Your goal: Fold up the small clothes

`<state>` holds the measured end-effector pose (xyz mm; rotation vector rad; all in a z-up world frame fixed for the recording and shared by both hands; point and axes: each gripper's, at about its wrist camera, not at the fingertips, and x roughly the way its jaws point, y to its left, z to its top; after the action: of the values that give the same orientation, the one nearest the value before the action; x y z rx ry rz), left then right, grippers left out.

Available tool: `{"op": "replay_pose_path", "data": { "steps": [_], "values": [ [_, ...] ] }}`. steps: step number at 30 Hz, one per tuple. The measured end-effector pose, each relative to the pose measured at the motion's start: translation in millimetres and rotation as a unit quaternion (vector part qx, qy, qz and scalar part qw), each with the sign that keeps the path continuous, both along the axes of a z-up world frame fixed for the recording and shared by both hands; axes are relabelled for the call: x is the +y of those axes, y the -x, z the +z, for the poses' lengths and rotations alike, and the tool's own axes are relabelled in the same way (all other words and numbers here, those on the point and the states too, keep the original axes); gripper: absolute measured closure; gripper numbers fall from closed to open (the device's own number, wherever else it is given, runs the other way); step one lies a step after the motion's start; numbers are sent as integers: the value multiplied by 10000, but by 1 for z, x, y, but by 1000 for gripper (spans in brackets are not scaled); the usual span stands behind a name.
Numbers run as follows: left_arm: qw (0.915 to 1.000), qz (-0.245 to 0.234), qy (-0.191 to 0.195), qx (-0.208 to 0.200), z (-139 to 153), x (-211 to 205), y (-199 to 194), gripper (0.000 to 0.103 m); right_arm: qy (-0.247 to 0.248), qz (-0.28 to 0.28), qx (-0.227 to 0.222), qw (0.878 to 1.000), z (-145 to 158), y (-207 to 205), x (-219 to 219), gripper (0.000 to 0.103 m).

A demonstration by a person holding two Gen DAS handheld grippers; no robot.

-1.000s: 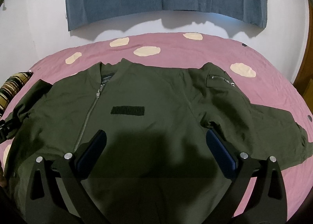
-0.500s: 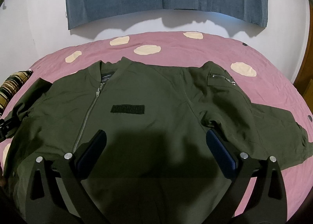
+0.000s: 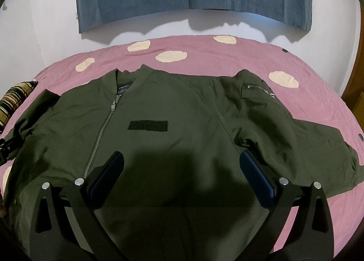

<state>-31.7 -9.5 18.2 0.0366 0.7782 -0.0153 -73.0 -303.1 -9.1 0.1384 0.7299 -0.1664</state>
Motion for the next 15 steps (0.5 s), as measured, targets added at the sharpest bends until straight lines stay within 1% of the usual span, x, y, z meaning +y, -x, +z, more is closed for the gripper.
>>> {"op": "replay_pose_path", "data": {
  "steps": [15],
  "values": [
    [10000,-10,-21,36,-3,-4,0,4,2,11,24,10000,-2,-1,1,2]
  ]
}}
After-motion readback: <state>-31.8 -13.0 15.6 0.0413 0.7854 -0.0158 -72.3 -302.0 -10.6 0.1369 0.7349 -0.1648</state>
